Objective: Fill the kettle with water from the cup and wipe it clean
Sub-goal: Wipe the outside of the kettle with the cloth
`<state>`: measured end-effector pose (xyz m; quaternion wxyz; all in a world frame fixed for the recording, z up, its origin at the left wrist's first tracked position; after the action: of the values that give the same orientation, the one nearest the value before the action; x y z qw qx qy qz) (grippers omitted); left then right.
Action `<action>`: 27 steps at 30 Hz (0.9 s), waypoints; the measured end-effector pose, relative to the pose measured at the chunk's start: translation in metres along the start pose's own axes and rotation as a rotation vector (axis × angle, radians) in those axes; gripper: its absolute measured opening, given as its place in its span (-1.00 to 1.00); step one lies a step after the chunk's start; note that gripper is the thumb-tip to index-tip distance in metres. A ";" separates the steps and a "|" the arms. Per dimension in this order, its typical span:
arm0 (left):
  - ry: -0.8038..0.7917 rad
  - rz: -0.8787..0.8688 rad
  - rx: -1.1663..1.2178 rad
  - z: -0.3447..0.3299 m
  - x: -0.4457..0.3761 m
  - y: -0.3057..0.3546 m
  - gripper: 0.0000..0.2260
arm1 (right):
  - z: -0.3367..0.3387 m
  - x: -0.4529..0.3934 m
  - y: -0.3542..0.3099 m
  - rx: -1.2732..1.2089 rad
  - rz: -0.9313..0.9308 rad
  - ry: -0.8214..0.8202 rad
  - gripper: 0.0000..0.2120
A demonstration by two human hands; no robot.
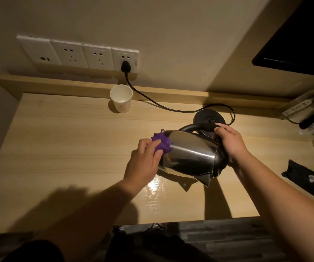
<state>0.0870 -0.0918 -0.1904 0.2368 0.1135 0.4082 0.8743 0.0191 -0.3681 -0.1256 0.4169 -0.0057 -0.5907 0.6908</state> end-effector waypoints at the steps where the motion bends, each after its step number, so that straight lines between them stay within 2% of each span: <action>1: -0.003 0.002 -0.004 -0.005 0.009 -0.003 -0.63 | 0.001 0.000 0.002 -0.003 -0.010 0.002 -0.75; 6: -0.007 0.039 -0.027 -0.023 0.039 -0.008 -0.62 | 0.006 -0.002 0.010 -0.022 -0.048 0.018 -0.74; 14: -0.010 0.065 -0.104 -0.024 0.042 -0.006 -0.60 | 0.006 0.004 0.011 -0.039 -0.075 0.042 -0.75; 19: -0.081 0.055 -0.150 -0.029 0.055 -0.003 -0.59 | 0.005 0.011 0.008 -0.036 -0.073 0.028 -0.75; 23: -0.143 0.127 0.022 -0.014 0.060 -0.017 -0.60 | 0.006 0.013 -0.001 -0.019 0.016 -0.002 -0.71; 27: 0.006 0.294 0.248 0.031 0.044 -0.032 -0.70 | 0.002 0.016 -0.009 0.040 0.098 -0.048 -0.69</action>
<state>0.0712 -0.0312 -0.1952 0.0893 0.1976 0.4926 0.8428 0.0127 -0.3603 -0.1102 0.3685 -0.0098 -0.5855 0.7220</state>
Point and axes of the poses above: each hand's wrist, its own x-axis away from the middle knuckle, its own z-axis out of the back of the hand, y = z × x, the point moved 8 cm from there along -x, towards the middle knuckle, and after that the axes turned 5 degrees about -y, right-handed, at the moved point
